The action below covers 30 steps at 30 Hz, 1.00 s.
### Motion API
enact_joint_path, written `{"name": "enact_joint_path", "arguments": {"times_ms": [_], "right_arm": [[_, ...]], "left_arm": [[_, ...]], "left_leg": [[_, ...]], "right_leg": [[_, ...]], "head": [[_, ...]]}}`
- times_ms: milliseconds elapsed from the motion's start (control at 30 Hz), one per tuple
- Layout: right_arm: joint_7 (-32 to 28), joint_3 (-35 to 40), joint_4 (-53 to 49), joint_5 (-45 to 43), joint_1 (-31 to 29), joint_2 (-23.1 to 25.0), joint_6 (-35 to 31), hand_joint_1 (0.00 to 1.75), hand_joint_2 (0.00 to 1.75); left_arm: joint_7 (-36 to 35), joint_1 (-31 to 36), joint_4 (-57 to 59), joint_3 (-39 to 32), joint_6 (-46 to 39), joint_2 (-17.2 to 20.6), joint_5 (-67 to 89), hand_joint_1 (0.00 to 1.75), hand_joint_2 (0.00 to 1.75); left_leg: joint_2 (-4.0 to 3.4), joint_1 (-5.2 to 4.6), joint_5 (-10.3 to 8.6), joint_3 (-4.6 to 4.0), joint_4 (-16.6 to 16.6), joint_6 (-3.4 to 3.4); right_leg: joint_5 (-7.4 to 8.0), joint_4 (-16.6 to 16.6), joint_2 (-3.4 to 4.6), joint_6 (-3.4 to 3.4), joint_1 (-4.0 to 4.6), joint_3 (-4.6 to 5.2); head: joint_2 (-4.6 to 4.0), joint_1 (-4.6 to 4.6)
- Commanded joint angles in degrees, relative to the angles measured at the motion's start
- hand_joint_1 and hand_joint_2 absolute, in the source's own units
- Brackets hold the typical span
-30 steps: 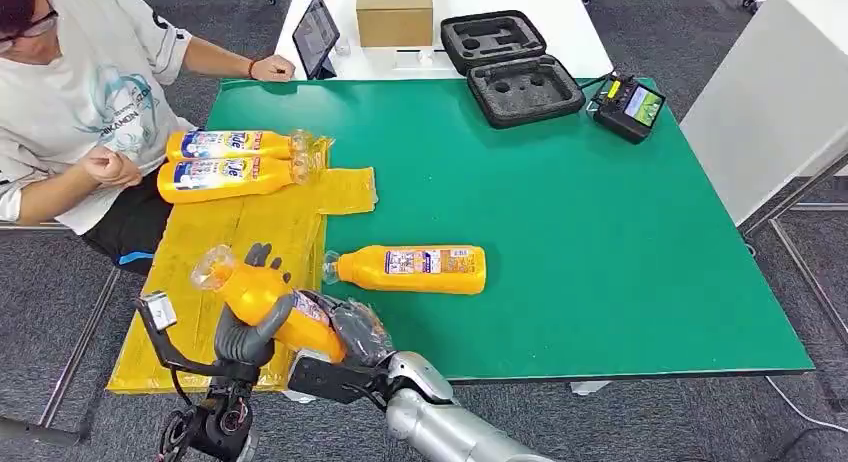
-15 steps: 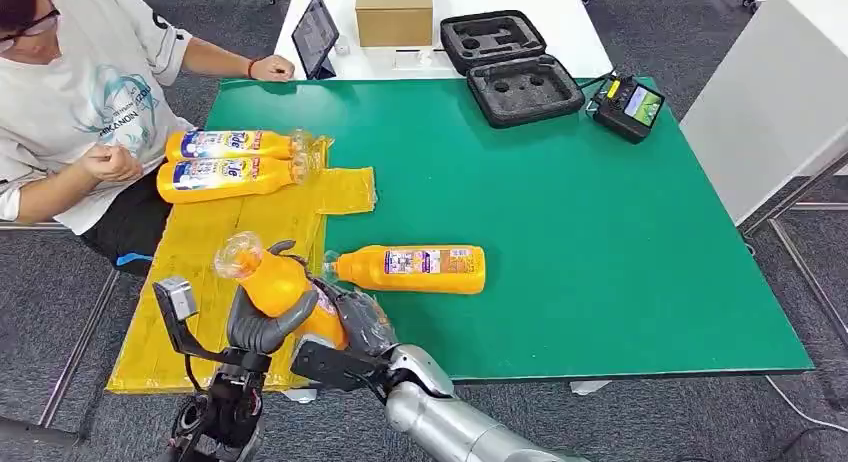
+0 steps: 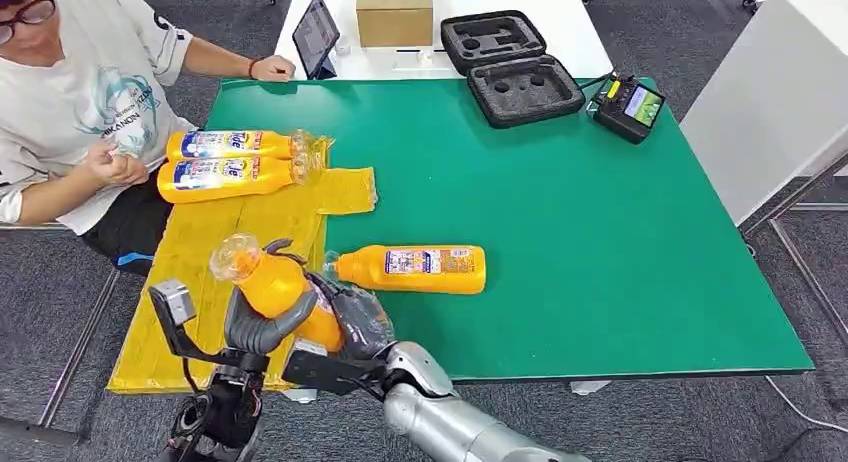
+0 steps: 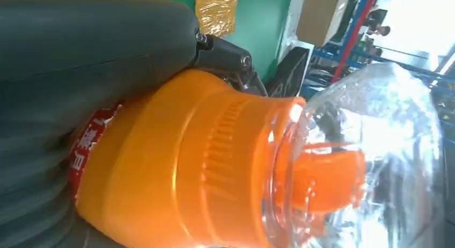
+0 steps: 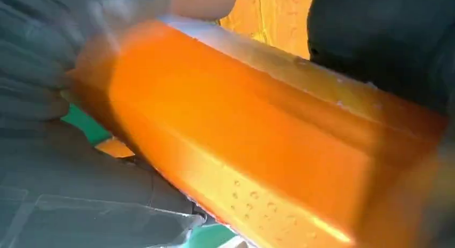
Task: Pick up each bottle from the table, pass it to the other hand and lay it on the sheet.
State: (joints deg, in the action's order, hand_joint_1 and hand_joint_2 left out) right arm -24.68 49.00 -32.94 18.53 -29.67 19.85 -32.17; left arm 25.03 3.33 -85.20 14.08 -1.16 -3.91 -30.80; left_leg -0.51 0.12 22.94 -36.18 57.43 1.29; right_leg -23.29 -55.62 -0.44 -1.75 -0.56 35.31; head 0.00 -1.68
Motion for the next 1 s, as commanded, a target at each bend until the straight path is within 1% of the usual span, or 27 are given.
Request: {"name": "enact_joint_path", "arguments": {"times_ms": [33, 67, 100, 133, 167, 200, 300, 333, 367, 400, 433, 500, 533, 567, 600, 633, 667, 700, 733, 767, 800, 833, 867, 900, 933, 967, 1000], "right_arm": [[-3.16, 1.58, -3.87, 0.29, 0.1, 0.15, -1.61, 0.0, 0.0], [-4.72, -0.6, -5.06, 0.39, 0.56, 0.15, -1.8, 0.0, 0.0], [-5.48, -1.84, -5.95, 0.69, 0.91, 0.04, -1.98, 0.0, 0.0], [-6.81, -5.75, -11.07, 2.34, 2.73, -1.12, -2.35, 0.0, 0.0], [-6.67, -6.97, -13.45, 3.35, 3.49, -1.71, -2.38, 0.0, 0.0], [-6.53, -8.97, -18.31, 4.73, 4.91, -3.13, -2.02, 0.0, 0.0], [-7.75, -13.47, -28.73, 7.71, 8.6, -5.09, -4.77, 0.0, 0.0], [-8.85, -14.64, -31.16, 7.64, 9.48, -5.47, -6.24, 0.0, 0.0], [-10.13, -15.67, -35.21, 7.21, 10.99, -5.93, -7.31, 0.0, 0.0], [-13.45, -18.64, -38.57, 7.69, 12.78, -5.2, -7.83, 0.0, 0.0], [-15.32, -20.43, -41.38, 7.49, 14.18, -4.51, -7.83, 0.0, 0.0], [-15.32, -20.32, -43.14, 7.54, 15.23, -4.71, -7.83, 0.0, 0.0], [-15.32, -20.34, -44.83, 7.49, 15.68, -4.69, -7.83, 0.0, 0.0], [-15.32, -20.57, -47.02, 8.12, 16.33, -4.63, -7.83, 0.0, 0.0], [-15.32, -20.88, -50.55, 9.16, 17.32, -4.36, -7.83, 0.0, 0.0], [-15.32, -20.67, -53.33, 9.16, 17.99, -3.98, -7.83, 0.0, 0.0], [-15.32, -19.93, -55.0, 8.57, 18.18, -4.03, -7.83, 0.0, 0.0], [-15.32, -19.83, -55.43, 8.88, 18.34, -3.78, -7.83, 0.0, 0.0], [-15.32, -19.01, -55.63, 8.88, 18.27, -3.84, -7.83, 0.0, 0.0], [-15.32, -18.14, -54.58, 9.12, 17.89, -4.24, -7.83, 0.0, 0.0], [-15.32, -16.96, -52.35, 10.31, 17.31, -4.6, -7.83, 0.0, 0.0], [-15.32, -15.12, -48.58, 10.81, 16.22, -5.02, -7.83, 0.0, 1.75], [-15.32, -13.23, -44.81, 11.26, 15.0, -5.3, -7.83, 0.0, 1.75], [-15.32, -12.46, -43.93, 11.27, 14.59, -5.41, -7.83, 0.0, 1.75], [-15.04, -9.89, -40.65, 11.63, 13.02, -5.71, -7.05, 0.0, 1.75], [-14.73, -8.44, -39.67, 11.5, 12.32, -5.85, -5.95, 0.0, 1.75], [-14.12, -7.03, -38.7, 11.93, 11.63, -5.77, -5.38, 0.0, 1.75]], "left_arm": [[2.11, 3.31, -2.64, -1.3, -3.87, -0.21, 2.19, 1.75, 1.75], [3.13, 2.74, -3.55, -2.47, -4.67, -0.31, 2.99, 1.75, 1.75], [3.89, 2.53, -3.89, -3.12, -5.36, -0.28, 3.81, 1.75, 1.75], [6.24, 2.5, -4.49, -5.53, -7.98, -0.69, 6.74, 1.75, 1.75], [7.13, 2.65, -4.6, -6.58, -9.12, -0.82, 7.98, 1.75, 1.75], [8.46, 3.3, -4.49, -8.58, -11.17, -1.13, 9.76, 1.75, 1.75], [11.7, 5.21, -3.77, -12.73, -16.95, -1.49, 13.89, 1.75, 1.75], [12.21, 5.58, -3.42, -13.71, -18.18, -1.43, 14.45, 1.75, 1.75], [13.0, 5.94, -2.69, -14.67, -19.53, -1.37, 15.48, 1.75, 1.75], [13.73, 6.17, -2.12, -15.15, -20.86, -1.45, 16.54, 1.75, 1.75], [14.78, 6.35, -1.49, -15.72, -23.08, -1.46, 18.13, 1.75, 1.75], [14.97, 6.45, -1.07, -16.03, -23.77, -1.29, 18.84, 1.75, 1.75], [14.97, 6.54, -1.75, -16.54, -25.51, -1.5, 21.09, 1.75, 1.75], [14.97, 6.72, -1.57, -16.87, -26.18, -1.75, 22.19, 1.75, 1.75], [14.97, 7.29, -2.11, -17.15, -29.14, -1.34, 25.73, 1.75, 1.75], [14.97, 8.63, -1.3, -17.31, -32.04, -0.72, 28.9, 1.75, 1.75], [14.97, 10.1, 0.34, -16.43, -35.52, 0.6, 33.39, 1.75, 1.75], [14.97, 11.09, 1.6, -16.06, -37.21, 1.28, 35.34, 1.75, 1.75], [14.97, 13.26, 6.07, -14.72, -38.47, 2.6, 38.2, 1.75, 1.75], [14.97, 14.57, 9.29, -13.95, -38.26, 3.38, 38.78, 1.75, 1.75], [14.79, 17.42, 14.87, -13.44, -38.84, 4.2, 46.39, 1.75, 1.75], [13.88, 20.37, 20.05, -12.29, -38.17, 4.64, 49.72, 1.75, 1.75], [10.39, 23.32, 26.44, -9.58, -37.29, 6.01, 55.87, 1.75, 1.75], [9.79, 24.25, 28.18, -8.71, -37.55, 6.26, 58.22, 1.75, 1.75], [7.56, 27.19, 34.1, -6.1, -36.94, 6.63, 64.25, 1.75, 1.75], [4.27, 29.31, 38.8, -3.21, -35.98, 7.35, 70.59, 1.75, 1.75], [1.39, 31.12, 43.01, -1.64, -34.91, 7.24, 75.15, 1.75, 1.75]], "left_leg": [[0.21, 0.09, 0.16, 0.24, 0.08, -0.09], [0.13, 0.08, 0.11, 0.13, 0.06, -0.07], [0.14, 0.08, 0.16, 0.24, 0.05, -0.08], [0.07, 0.05, 0.08, 0.11, 0.02, -0.05], [0.07, 0.09, 0.19, 0.28, 0.06, -0.09], [0.14, 0.08, 0.14, 0.21, 0.04, -0.07], [0.19, 0.06, 0.02, 0.05, 0.0, -0.04], [0.32, 0.1, 0.11, 0.17, 0.07, -0.07], [0.31, 0.09, 0.07, 0.13, 0.05, -0.06], [0.19, 0.06, 0.02, 0.06, 0.0, -0.04], [0.26, 0.09, 0.09, 0.19, 0.02, -0.07], [0.28, 0.03, 0.02, 0.07, -0.02, -0.04], [0.27, 0.02, 0.0, 0.03, -0.03, -0.03], [0.34, 0.07, 0.09, 0.19, 0.01, -0.05], [0.24, 0.03, 0.05, 0.1, 0.0, -0.03], [0.27, 0.07, 0.13, 0.15, 0.08, -0.05], [0.3, 0.09, 0.11, 0.1, 0.09, -0.05], [0.32, 0.04, 0.07, 0.05, 0.07, -0.05], [0.27, 0.03, 0.02, 0.01, 0.01, -0.04], [0.37, 0.07, 0.1, 0.17, 0.04, -0.09], [0.42, 0.04, 0.03, 0.19, -0.02, -0.09], [0.47, 0.03, -0.04, 0.2, -0.1, -0.09], [0.44, 0.0, -0.06, 0.2, -0.13, -0.07], [0.51, 0.04, -0.06, 0.36, -0.18, -0.11], [0.48, 0.04, -0.08, 0.33, -0.16, -0.09], [0.36, 0.03, -0.11, 0.25, -0.13, -0.05], [0.39, 0.04, -0.11, 0.39, -0.16, -0.09]], "right_leg": [[-0.2, -0.06, -0.14, 0.08, 0.08, -0.31], [-0.13, -0.04, -0.07, 0.06, 0.07, -0.18], [-0.18, -0.04, -0.07, 0.07, 0.07, -0.29], [-0.08, -0.01, -0.02, 0.04, 0.04, -0.13], [-0.18, -0.04, 0.0, 0.07, 0.08, -0.31], [-0.16, -0.03, -0.08, 0.06, 0.07, -0.26], [-0.07, 0.0, -0.15, 0.04, 0.05, -0.1], [-0.18, -0.04, -0.26, 0.06, 0.09, -0.28], [-0.16, -0.03, -0.26, 0.05, 0.08, -0.22], [-0.07, 0.01, -0.15, 0.03, 0.05, -0.11], [-0.15, -0.01, -0.19, 0.06, 0.08, -0.27], [-0.09, 0.0, -0.23, 0.03, 0.02, -0.13], [-0.09, 0.0, -0.23, 0.02, 0.01, -0.09], [-0.17, 0.01, -0.3, 0.04, 0.06, -0.29], [-0.12, -0.01, -0.21, 0.03, 0.02, -0.17], [-0.19, -0.06, -0.22, 0.04, 0.05, -0.25], [-0.17, -0.06, -0.23, 0.04, 0.07, -0.2], [-0.16, -0.09, -0.27, 0.05, 0.03, -0.13], [-0.1, -0.02, -0.24, 0.04, 0.02, -0.08], [-0.2, -0.06, -0.3, 0.08, 0.05, -0.27], [-0.17, -0.02, -0.37, 0.08, 0.03, -0.29], [-0.12, 0.04, -0.41, 0.08, 0.02, -0.31], [-0.09, 0.07, -0.4, 0.06, 0.0, -0.29], [-0.11, 0.11, -0.45, 0.1, 0.03, -0.46], [-0.09, 0.11, -0.42, 0.09, 0.03, -0.44], [-0.05, 0.09, -0.31, 0.07, 0.02, -0.35], [-0.07, 0.11, -0.32, 0.1, 0.04, -0.49]], "head": [[0.0, 0.0], [0.0, 0.02], [0.0, 0.0], [0.0, 0.0], [0.0, 0.02], [0.0, 0.0], [0.0, 0.0], [0.0, 0.02], [0.0, 0.02], [0.0, 0.04], [0.0, 0.02], [0.0, 0.0], [0.0, 0.04], [0.0, 0.02], [0.0, 0.0], [0.0, 0.02], [0.0, 0.02], [0.0, 0.02], [0.0, 0.02], [0.0, 0.05], [0.0, 0.0], [0.0, 0.04], [0.0, 0.02], [0.0, 0.02], [0.0, 0.02], [0.0, 0.04], [0.0, 0.02]]}}
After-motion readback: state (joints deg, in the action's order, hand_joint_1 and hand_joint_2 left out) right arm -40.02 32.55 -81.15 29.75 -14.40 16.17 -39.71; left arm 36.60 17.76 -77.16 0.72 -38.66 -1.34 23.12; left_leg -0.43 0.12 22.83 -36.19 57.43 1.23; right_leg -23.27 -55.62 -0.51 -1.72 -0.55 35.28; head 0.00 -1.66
